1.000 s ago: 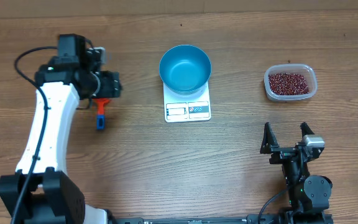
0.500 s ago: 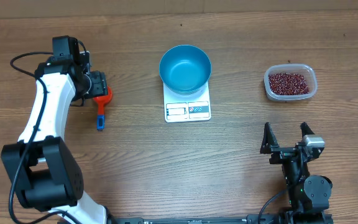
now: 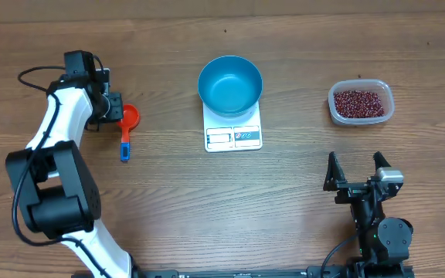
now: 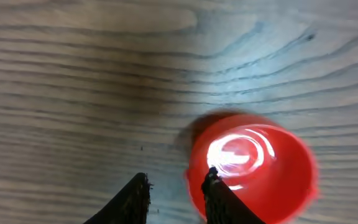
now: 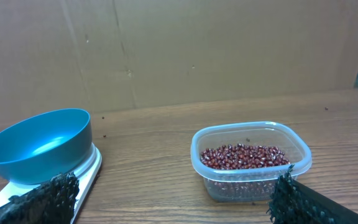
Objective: Scoop item into bowl and weigh 150g on scale
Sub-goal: 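Reach the left gripper to the red scoop and grasp it, then lift the red scoop with the left gripper over the blue bowl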
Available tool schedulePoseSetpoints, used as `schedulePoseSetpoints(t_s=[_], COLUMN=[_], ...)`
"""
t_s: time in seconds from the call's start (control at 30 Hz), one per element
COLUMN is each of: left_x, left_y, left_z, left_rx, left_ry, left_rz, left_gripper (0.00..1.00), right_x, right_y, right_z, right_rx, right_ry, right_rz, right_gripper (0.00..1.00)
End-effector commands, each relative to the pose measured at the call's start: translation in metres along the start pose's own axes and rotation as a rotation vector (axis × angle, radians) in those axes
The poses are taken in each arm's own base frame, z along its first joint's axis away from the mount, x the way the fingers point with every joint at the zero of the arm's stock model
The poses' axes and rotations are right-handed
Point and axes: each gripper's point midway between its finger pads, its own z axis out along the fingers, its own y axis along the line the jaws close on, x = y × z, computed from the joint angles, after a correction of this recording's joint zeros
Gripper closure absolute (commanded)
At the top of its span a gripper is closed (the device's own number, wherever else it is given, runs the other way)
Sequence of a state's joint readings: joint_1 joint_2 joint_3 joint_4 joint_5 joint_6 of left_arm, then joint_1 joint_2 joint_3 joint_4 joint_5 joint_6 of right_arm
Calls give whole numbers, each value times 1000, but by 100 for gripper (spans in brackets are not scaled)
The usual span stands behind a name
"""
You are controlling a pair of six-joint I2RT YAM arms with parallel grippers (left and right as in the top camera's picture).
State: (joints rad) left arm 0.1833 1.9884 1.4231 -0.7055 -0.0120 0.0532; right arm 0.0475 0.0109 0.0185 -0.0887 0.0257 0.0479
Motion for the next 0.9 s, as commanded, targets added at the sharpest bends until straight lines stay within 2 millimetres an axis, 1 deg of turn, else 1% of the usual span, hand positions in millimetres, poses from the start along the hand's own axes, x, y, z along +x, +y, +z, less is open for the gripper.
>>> schedulePoseSetpoints(t_s=[0.0, 0.1, 0.27, 0.3, 0.33, 0.37, 0.5, 0.57, 0.6, 0.63, 0.7, 0.73, 0.77, 0.83, 0.87], left_x=[2, 7, 7, 7, 8, 8, 9, 6, 2, -3, -19, -31, -40, -61, -67], left_y=[1, -3, -7, -7, -8, -7, -7, -8, -12, -21, -41, -55, -65, -90, -99], left_z=[17, 25, 39, 41, 44, 45, 43, 37, 31, 20, -7, -30, -47, -94, -112], left_rx=[-9, 3, 18, 21, 22, 21, 21, 24, 48, 93, 208, 290, 351, 520, 581], left_ry=[29, 51, 56, 56, 59, 61, 65, 57, 49, 37, 5, -16, -32, -64, -71], left_rz=[76, 107, 118, 117, 117, 112, 105, 51, 14, -11, -61, -116, -163, -300, -350], left_gripper=[68, 68, 68, 75, 90, 96, 96, 96, 96, 96, 96, 96, 96, 96, 95], right_x=[2, 2, 2, 2, 2, 2, 2, 2, 2, 2, 2, 2, 2, 2, 2], right_y=[2, 2, 2, 2, 2, 2, 2, 2, 2, 2, 2, 2, 2, 2, 2], right_z=[0, 0, 0, 0, 0, 0, 0, 0, 0, 0, 0, 0, 0, 0, 0], right_rx=[-8, -8, -8, -8, -8, -8, -8, -8, -8, -8, -8, -8, -8, -8, -8], right_ry=[-4, -3, -4, -3, -3, -3, -4, -4, -4, -4, -3, -4, -4, -3, -4], right_rz=[-4, -4, -4, -4, -4, -4, -4, -4, -4, -4, -4, -4, -4, -4, -4], right_gripper=[0, 0, 0, 0, 0, 0, 0, 0, 0, 0, 0, 0, 0, 0, 0])
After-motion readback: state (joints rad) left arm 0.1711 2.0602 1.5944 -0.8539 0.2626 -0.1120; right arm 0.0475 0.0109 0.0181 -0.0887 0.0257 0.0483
